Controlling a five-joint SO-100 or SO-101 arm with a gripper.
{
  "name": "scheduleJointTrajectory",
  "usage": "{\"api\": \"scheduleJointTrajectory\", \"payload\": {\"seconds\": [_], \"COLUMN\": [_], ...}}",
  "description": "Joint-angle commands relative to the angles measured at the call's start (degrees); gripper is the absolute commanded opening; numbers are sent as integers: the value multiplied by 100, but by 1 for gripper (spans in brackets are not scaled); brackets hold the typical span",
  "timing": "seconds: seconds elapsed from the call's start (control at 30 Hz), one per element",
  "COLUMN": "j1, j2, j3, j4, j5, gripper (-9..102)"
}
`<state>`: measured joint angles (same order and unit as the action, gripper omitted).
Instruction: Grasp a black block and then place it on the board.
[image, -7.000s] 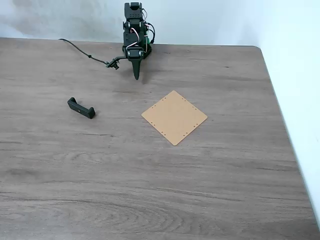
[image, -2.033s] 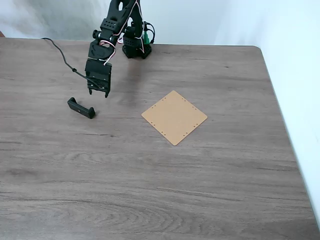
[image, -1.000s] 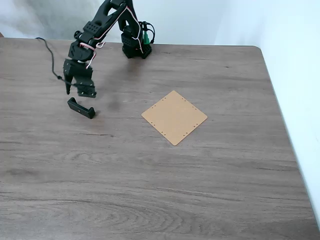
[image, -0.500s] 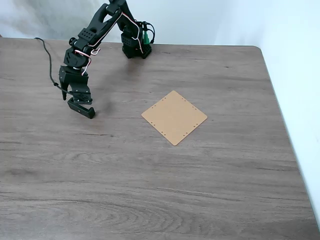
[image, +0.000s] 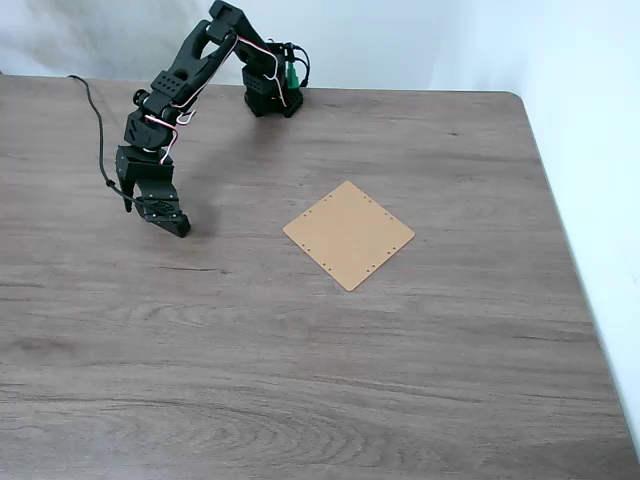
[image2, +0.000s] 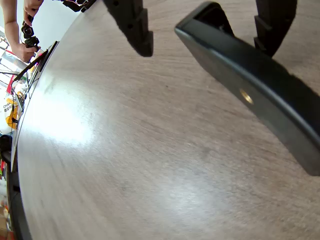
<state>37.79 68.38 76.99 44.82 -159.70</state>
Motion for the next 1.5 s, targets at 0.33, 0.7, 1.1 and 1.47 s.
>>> {"api": "scheduleJointTrajectory", "payload": {"seconds": [0.33,0.7,1.1,1.47], "j1": [554,650,246,-1397], "j2": [-220,-782,308,1916], "j3": [97,-396,9,571], "j4": [-26,-246,562,677], "j5": [765,967,2048,5423], "gripper": [10,1,1,1]}}
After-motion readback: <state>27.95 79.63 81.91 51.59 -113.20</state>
